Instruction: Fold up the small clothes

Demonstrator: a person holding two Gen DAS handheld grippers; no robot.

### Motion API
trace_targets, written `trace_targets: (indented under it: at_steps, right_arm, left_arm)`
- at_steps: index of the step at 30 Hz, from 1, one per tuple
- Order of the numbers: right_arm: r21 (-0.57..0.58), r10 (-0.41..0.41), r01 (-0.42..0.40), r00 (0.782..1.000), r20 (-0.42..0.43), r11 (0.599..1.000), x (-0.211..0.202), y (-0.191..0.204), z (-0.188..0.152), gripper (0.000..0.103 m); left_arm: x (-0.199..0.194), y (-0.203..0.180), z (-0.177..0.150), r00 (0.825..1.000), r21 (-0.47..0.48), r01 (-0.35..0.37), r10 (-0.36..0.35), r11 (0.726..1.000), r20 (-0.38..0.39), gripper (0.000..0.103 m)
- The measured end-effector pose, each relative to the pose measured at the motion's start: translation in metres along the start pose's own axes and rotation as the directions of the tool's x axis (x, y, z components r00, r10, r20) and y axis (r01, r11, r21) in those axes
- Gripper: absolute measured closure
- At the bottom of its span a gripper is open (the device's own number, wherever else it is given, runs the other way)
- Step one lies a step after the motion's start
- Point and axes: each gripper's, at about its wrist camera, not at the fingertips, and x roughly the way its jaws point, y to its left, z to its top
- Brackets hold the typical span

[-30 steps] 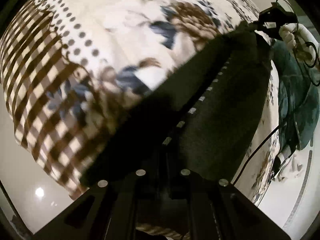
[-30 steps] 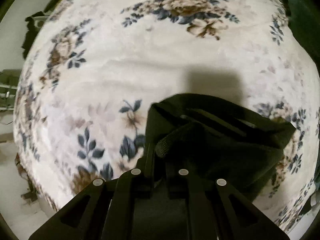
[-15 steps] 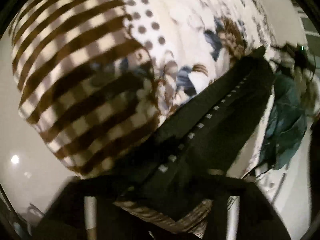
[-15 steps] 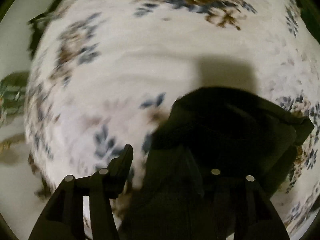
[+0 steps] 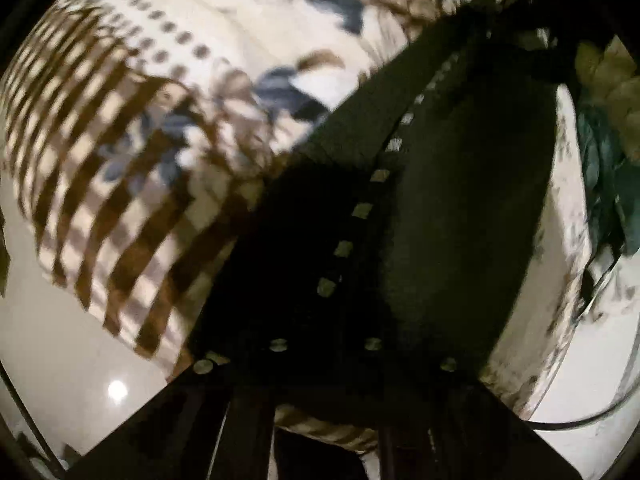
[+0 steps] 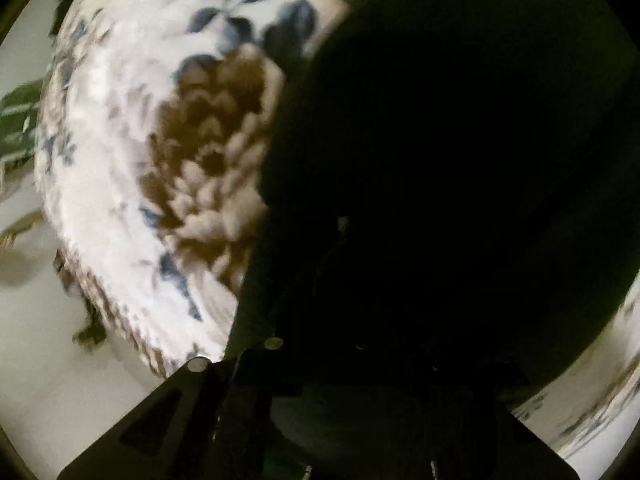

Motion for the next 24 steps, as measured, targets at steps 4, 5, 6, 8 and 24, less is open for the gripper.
trace_targets:
  at_steps: [4,5,6,8,24]
  right_arm:
    - [0.012,0.017,-0.018,0.999,0.043,1.0,-0.023,0.006,-0.01,0.097]
    - [0.004,0.018,-0.018,0.998,0.054,1.0,-0.029,0.012,-0.01,0.097]
    - [-0.009,0.015,-0.015,0.998,0.063,1.0,-0.033,0.018,-0.011,0.097]
    - [-0.036,-0.016,0.019,0.997,0.076,0.999,-0.036,0.031,-0.002,0.098]
    - [0.154,0.154,-0.205,0.944,0.292,0.967,-0.127,-0.142,-0.011,0.035]
  left_arm:
    - [-0.039,0.02,-0.006,0.997,-0.044,0.033,-0.03,0.999,0.073,0.099]
    - [-0.045,0.027,-0.003,0.996,-0.057,0.04,-0.035,0.998,0.082,0.099]
    - [-0.048,0.035,0.001,0.995,-0.071,0.039,-0.033,0.997,0.093,0.099]
    - [-0.047,0.048,0.009,0.996,-0.09,0.047,-0.04,0.995,0.086,0.099]
    - [-0.063,0.009,0.113,0.988,-0.055,0.114,-0.108,0.992,0.109,0.024]
